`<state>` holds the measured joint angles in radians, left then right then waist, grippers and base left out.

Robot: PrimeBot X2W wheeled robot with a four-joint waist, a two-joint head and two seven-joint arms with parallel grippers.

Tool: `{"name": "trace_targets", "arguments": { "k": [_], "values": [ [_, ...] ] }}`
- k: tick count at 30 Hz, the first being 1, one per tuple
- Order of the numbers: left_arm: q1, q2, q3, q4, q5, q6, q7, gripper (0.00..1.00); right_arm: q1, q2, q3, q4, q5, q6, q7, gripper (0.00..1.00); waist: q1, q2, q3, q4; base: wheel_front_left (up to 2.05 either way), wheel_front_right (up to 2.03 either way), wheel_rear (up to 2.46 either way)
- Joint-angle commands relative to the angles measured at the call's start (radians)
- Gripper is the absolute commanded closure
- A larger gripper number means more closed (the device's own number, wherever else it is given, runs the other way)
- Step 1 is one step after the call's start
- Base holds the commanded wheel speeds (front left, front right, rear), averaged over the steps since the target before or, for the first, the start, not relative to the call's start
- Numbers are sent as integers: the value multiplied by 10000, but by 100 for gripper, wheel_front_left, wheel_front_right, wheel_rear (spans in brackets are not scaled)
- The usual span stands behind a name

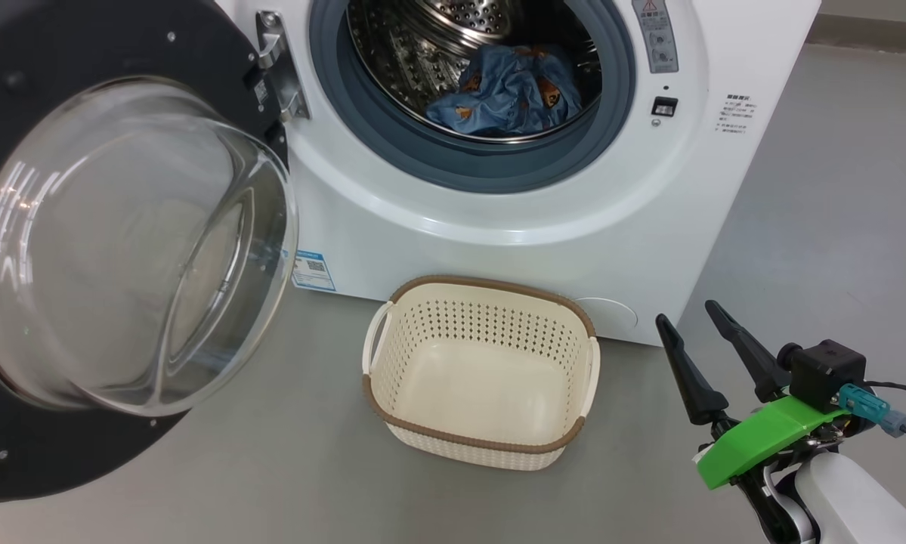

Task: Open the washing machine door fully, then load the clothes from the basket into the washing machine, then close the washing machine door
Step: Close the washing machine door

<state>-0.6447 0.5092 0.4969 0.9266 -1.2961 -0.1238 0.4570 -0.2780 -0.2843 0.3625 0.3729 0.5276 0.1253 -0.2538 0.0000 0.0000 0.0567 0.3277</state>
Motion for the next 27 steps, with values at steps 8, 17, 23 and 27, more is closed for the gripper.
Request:
{"name": "trace_targets", "arguments": {
  "k": [8,17,23,27],
  "values": [
    [937,99,-654,-1394,-508,-68,1875,100,132,91,33,-201,105,54,-80,0,0,0,-316,170,0,0,0],
    [1749,-349,-1084,-2913,-1154,-69,3552,100,320,303,-154,-251,101,54,-80,0,0,0,-584,292,0,0,0],
    [2370,-658,-1312,-4175,-1552,54,4561,100,435,449,-229,-284,123,54,-80,0,0,0,-748,269,0,0,0],
    [2694,-843,-1415,-4915,-1710,250,4929,100,503,495,-268,-322,116,54,-80,0,0,0,-779,223,0,0,0]
  ]
}}
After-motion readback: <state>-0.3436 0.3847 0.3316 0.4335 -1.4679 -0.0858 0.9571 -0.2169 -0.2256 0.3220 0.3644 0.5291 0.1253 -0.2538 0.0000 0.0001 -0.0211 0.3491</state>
